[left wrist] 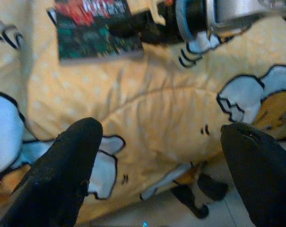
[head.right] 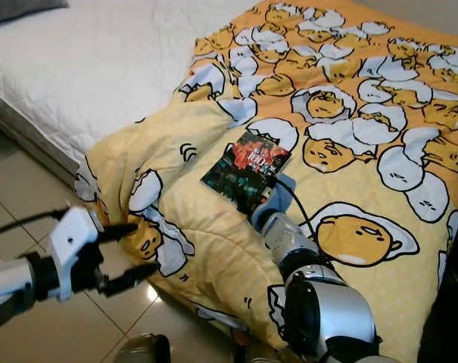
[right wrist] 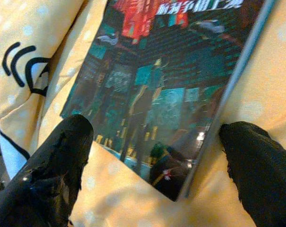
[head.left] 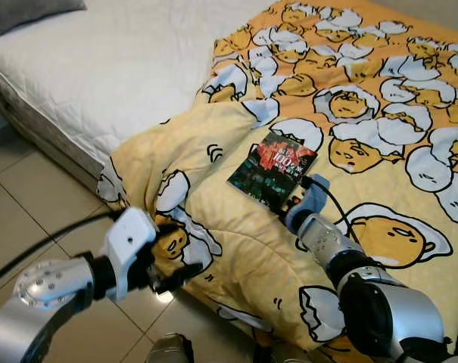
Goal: Clean up the room
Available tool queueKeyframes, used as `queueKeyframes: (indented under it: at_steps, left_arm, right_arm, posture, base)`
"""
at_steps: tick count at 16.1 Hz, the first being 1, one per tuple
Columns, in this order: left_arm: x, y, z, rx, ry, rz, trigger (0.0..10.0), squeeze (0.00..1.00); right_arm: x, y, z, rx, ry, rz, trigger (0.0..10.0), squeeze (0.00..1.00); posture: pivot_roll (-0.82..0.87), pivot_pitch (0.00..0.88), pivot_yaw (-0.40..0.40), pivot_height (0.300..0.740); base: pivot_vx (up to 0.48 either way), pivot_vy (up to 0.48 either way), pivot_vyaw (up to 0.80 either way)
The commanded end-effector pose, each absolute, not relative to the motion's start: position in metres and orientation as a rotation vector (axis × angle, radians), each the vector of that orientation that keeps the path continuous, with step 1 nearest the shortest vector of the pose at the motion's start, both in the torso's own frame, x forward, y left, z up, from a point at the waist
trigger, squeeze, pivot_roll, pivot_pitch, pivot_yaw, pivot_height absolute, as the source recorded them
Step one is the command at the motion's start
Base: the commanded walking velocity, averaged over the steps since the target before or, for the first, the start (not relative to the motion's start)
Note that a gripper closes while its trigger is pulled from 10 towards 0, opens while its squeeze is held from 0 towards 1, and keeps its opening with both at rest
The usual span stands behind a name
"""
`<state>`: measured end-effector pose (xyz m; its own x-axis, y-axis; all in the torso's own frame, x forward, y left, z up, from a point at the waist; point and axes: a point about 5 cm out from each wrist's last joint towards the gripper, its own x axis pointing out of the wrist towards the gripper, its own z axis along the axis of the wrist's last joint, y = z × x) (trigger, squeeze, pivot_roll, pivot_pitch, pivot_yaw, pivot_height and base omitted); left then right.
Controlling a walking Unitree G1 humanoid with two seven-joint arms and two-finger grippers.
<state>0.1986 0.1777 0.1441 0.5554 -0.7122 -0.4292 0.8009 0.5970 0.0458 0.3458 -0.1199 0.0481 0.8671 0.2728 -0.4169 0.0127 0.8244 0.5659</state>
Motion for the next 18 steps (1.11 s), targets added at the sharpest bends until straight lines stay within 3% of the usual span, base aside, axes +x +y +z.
queueKeyframes:
  at_steps: [1,6,8,10,16,17,18]
  left_arm:
    - [0.196,0.179,0.141,0.260,0.408,-0.910,10.0,1.00]
    - [0.205,0.214,0.107,0.257,0.506,-0.871,10.0,1.00]
    - [0.208,0.217,0.098,0.259,0.520,-0.865,10.0,1.00]
    - [0.210,0.214,0.096,0.264,0.514,-0.873,10.0,1.00]
    - [0.221,0.203,0.114,0.244,0.390,-0.853,10.0,1.00]
    - [0.221,0.202,0.114,0.247,0.387,-0.855,10.0,1.00]
    - [0.220,0.201,0.115,0.251,0.384,-0.858,10.0,1.00]
  right_arm:
    - [0.346,-0.118,0.049,0.609,0.510,0.150,10.0,0.00]
    - [0.344,-0.106,0.047,0.700,0.547,0.174,10.0,0.00]
    - [0.339,-0.100,0.041,0.701,0.590,0.171,10.0,0.00]
    - [0.326,-0.099,0.023,0.596,0.705,0.117,10.0,0.00]
    - [0.354,-0.075,0.068,0.933,0.517,0.213,10.0,0.00]
    - [0.356,-0.073,0.072,0.959,0.506,0.231,8.5,0.00]
    - [0.357,-0.070,0.075,0.983,0.493,0.256,5.6,0.00]
  posture:
    - [0.25,0.189,-0.028,0.740]
    - [0.27,0.212,-0.034,0.740]
    - [0.28,0.215,-0.033,0.740]
    - [0.29,0.227,-0.030,0.740]
    - [0.28,0.207,-0.041,0.740]
    - [0.28,0.200,-0.044,0.740]
    - [0.28,0.200,-0.046,0.740]
  base:
    - [0.000,0.000,0.00]
    - [0.000,0.000,0.00]
    - [0.000,0.000,0.00]
    - [0.000,0.000,0.00]
    - [0.000,0.000,0.00]
    - [0.000,0.000,0.00]
    - [0.000,0.000,0.00]
